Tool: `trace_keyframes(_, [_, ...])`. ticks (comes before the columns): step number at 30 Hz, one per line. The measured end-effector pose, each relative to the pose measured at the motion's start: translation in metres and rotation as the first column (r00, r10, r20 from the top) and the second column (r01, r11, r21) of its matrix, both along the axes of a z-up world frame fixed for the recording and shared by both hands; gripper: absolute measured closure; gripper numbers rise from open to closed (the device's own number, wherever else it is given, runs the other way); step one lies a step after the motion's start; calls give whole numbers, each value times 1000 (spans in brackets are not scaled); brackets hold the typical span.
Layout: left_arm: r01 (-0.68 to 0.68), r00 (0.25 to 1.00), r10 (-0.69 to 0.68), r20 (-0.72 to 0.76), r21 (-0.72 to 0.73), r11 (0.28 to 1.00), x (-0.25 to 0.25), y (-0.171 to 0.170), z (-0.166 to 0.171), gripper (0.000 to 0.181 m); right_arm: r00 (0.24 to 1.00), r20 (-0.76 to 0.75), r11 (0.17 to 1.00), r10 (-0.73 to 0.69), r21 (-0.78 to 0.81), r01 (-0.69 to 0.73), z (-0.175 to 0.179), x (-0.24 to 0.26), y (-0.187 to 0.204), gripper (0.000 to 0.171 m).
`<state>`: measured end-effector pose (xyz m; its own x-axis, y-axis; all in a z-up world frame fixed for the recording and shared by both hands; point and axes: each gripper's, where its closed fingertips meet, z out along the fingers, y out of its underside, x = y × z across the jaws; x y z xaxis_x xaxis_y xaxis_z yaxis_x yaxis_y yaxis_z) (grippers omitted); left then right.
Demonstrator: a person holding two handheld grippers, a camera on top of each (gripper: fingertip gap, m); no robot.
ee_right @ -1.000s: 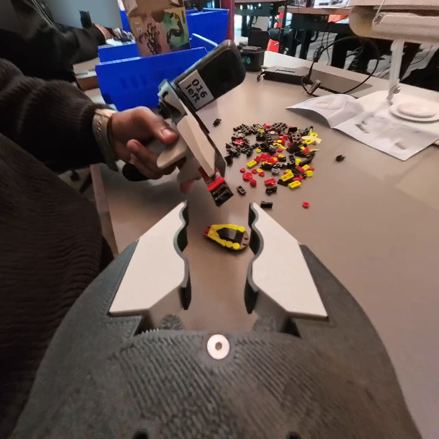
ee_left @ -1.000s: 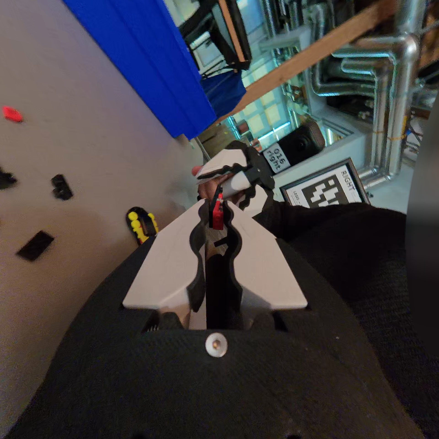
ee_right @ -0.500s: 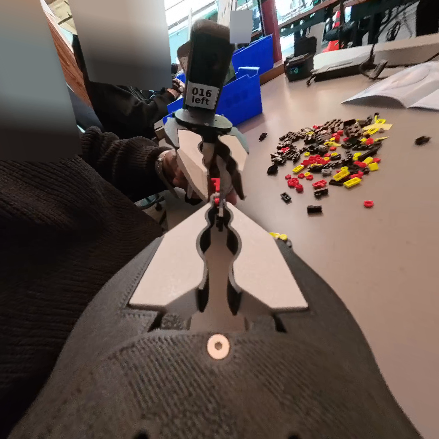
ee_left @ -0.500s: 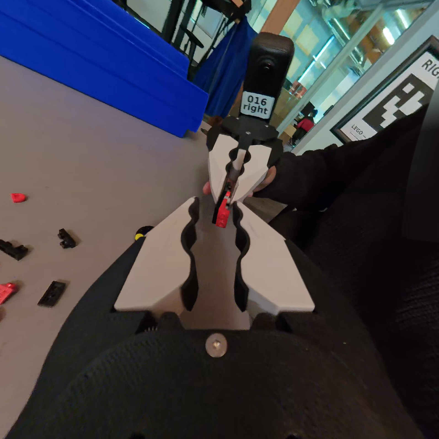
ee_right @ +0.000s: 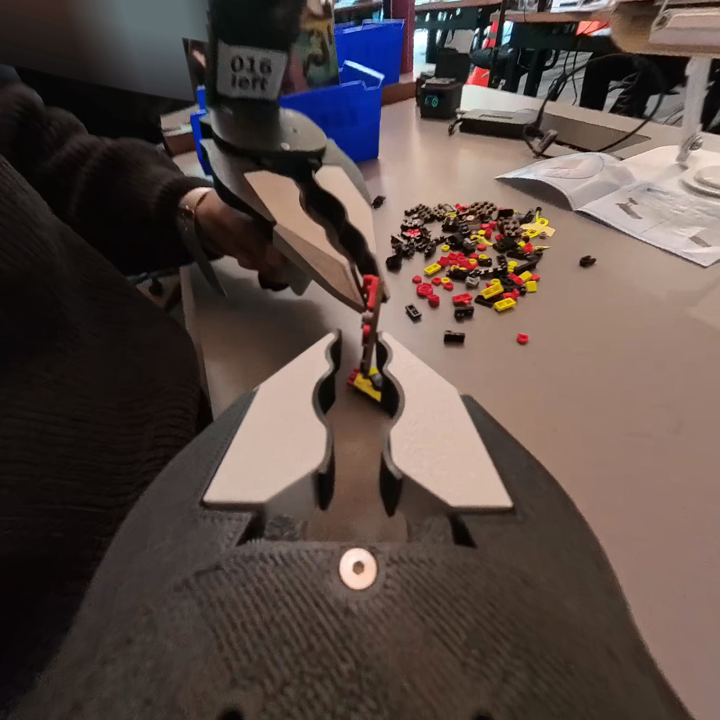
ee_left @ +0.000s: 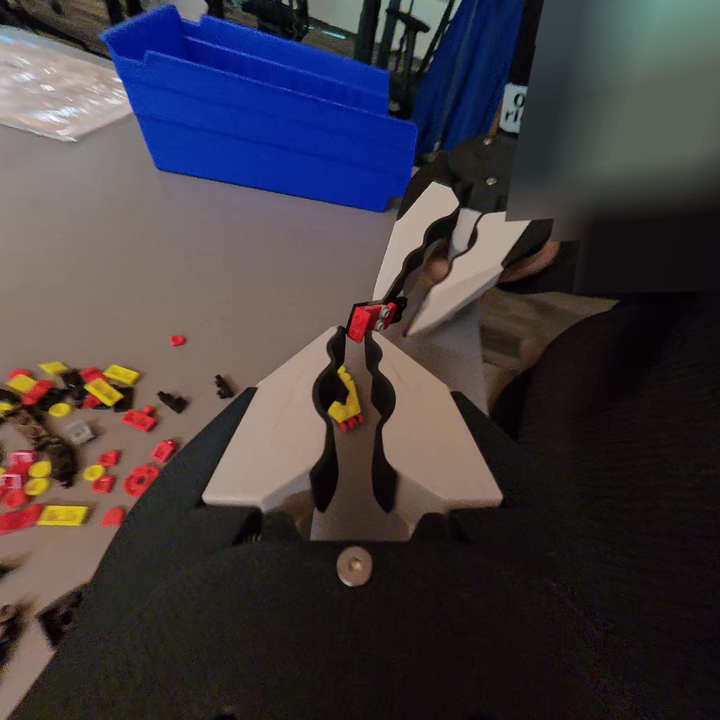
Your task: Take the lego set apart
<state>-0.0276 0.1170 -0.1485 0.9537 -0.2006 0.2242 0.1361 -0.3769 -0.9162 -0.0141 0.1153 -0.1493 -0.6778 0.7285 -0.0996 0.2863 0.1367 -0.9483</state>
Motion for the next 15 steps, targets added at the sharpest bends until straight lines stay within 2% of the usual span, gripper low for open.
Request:
trace_keyframes(3, [-3, 991, 2, -134, -6, 1000, 3, 1, -1, 175, 998, 48, 999, 32, -8, -32, -6, 3, -9, 140])
trace_keyframes(8, [36, 958, -42, -284, -25, 999, 15, 0, -8, 175, 998, 58, 998, 38, -42, -35, -3, 3, -9, 147])
trace_keyframes(12, [53, 960, -58, -273, -26, 998, 20, 1, -8, 175, 997, 56, 999, 45, -28, -43, -5, 5, -8, 154])
trace_keyframes(15, [38, 987, -44, -156, -40, 998, 18, 2, -8, 175, 996, 73, 999, 44, -26, -42, -7, 4, -8, 157])
